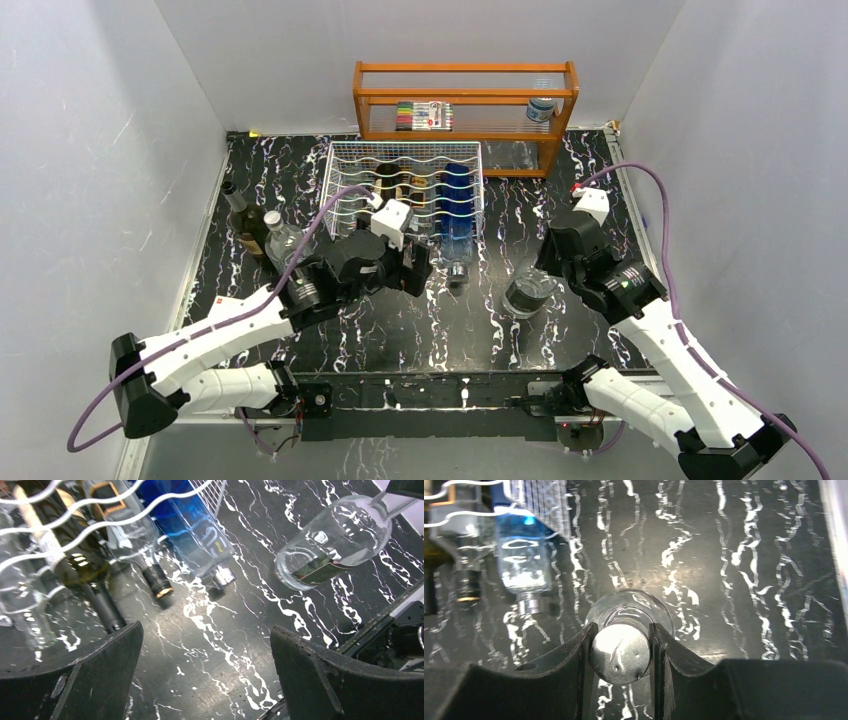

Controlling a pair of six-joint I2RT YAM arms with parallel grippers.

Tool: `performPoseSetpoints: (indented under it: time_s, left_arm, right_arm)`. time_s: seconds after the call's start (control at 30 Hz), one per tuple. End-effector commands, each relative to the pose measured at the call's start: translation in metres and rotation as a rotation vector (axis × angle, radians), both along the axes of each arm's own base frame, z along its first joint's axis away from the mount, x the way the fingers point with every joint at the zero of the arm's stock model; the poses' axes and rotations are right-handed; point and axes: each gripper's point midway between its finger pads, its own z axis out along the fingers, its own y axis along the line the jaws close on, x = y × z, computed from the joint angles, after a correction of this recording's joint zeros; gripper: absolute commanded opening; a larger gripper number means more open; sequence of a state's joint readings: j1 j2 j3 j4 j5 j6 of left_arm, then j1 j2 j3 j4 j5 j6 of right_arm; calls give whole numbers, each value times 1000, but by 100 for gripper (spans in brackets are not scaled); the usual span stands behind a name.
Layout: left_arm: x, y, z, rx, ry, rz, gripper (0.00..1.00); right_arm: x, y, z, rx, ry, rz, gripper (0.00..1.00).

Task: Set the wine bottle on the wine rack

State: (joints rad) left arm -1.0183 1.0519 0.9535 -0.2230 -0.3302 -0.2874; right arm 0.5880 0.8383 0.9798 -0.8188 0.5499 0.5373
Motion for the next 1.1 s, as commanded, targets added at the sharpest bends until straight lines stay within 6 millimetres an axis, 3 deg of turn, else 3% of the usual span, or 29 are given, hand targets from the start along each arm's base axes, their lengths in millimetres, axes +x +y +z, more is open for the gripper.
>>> performPoseSetpoints:
  time_s: [0.0, 0.2, 0.33, 0.5, 0.73, 0.93, 1.07]
  left_arm:
    - [-7, -21, -20, -89, 111, -16, 98]
    - [-20, -45, -68, -103, 252, -81, 98]
    - [-23, -49, -91, -73, 332, -72, 98]
    - [-19, -36, -105, -62, 363, -38, 98]
    - [-5, -15, -107, -112, 411, 25, 98]
    - [2, -4, -114, -161, 460, 84, 98]
    - [0, 6, -129, -151, 490, 148, 98]
  right_arm:
    - [10, 54, 39, 284, -89, 129, 9]
    - [10, 78, 29, 400, -70, 181, 8]
    - [1, 88, 13, 479, -37, 200, 6]
    - [-19, 89, -22, 547, -18, 225, 5]
    - [-36, 100, -25, 552, 10, 357, 5]
    - [-50, 118, -50, 554, 98, 495, 5]
    - [-56, 125, -60, 556, 86, 583, 5]
